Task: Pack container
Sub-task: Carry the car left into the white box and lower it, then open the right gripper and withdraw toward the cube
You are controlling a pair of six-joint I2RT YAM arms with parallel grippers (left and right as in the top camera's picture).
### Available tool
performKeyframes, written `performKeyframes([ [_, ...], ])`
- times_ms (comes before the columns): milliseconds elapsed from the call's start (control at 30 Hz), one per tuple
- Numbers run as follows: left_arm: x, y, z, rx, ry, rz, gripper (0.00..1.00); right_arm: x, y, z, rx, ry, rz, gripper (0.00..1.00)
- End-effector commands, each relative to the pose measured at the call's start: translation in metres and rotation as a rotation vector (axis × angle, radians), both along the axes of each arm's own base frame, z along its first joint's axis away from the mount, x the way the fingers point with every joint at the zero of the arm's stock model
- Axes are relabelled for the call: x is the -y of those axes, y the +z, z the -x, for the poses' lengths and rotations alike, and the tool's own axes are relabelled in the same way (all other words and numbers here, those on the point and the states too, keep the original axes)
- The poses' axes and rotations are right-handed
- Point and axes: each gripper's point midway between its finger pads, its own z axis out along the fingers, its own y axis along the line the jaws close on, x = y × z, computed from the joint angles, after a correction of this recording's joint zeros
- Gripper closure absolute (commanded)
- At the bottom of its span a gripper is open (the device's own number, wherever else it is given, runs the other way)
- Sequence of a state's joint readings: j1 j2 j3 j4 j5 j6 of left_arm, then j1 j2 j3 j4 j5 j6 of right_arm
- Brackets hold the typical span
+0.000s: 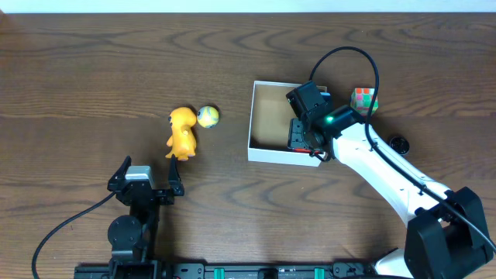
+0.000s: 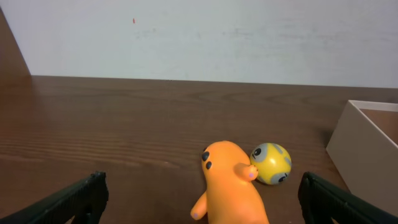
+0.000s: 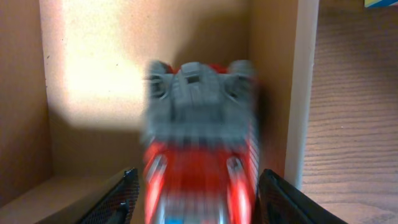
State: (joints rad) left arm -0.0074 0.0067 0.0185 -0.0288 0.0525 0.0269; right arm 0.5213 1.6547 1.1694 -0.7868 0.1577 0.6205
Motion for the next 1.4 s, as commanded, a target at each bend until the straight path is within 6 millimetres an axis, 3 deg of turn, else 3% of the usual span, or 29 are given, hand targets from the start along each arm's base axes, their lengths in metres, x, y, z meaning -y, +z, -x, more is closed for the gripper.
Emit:
performKeyframes([
  [0, -0.003, -0.017, 0.001, -0.055, 0.016, -0.008, 0.02, -0.001, 0.006, -0.003, 0.023, 0.004, 0.012, 0.34],
  [200, -0.003, -0.017, 0.001, -0.055, 0.015, -0.008, 0.02, -0.002, 0.007, -0.005, 0.033, 0.019, 0.013, 0.34],
  [333, -0.003, -0.017, 0.001, -0.055, 0.015, -0.008, 0.02, -0.011, 0.015, -0.019, 0.095, 0.048, -0.017, 0.36],
  [533, -0.003, -0.017, 0.001, -0.055, 0.015, -0.008, 0.02, -0.034, 0.060, -0.047, 0.226, 0.127, -0.085, 0.36],
  [667, -0.003, -0.017, 0.001, -0.055, 0.015, -0.008, 0.02, -0.034, 0.096, -0.059, 0.293, 0.176, -0.063, 0.34],
  [800, -0.003, -0.017, 0.001, -0.055, 0.015, -0.008, 0.02, -0.003, 0.122, -0.060, 0.297, 0.127, 0.021, 0.31],
  [933, -0.003, -0.017, 0.001, -0.055, 0.015, -0.008, 0.02, 0.041, 0.132, -0.053, 0.265, 0.054, 0.080, 0.25],
  [1200, -0.003, -0.017, 0.001, -0.055, 0.015, -0.008, 0.02, 0.131, 0.125, -0.047, 0.163, -0.035, 0.185, 0.21],
  [1367, -0.003, -0.017, 0.001, -0.055, 0.015, -0.008, 0.02, 0.170, 0.116, -0.048, 0.145, -0.136, 0.194, 0.20],
])
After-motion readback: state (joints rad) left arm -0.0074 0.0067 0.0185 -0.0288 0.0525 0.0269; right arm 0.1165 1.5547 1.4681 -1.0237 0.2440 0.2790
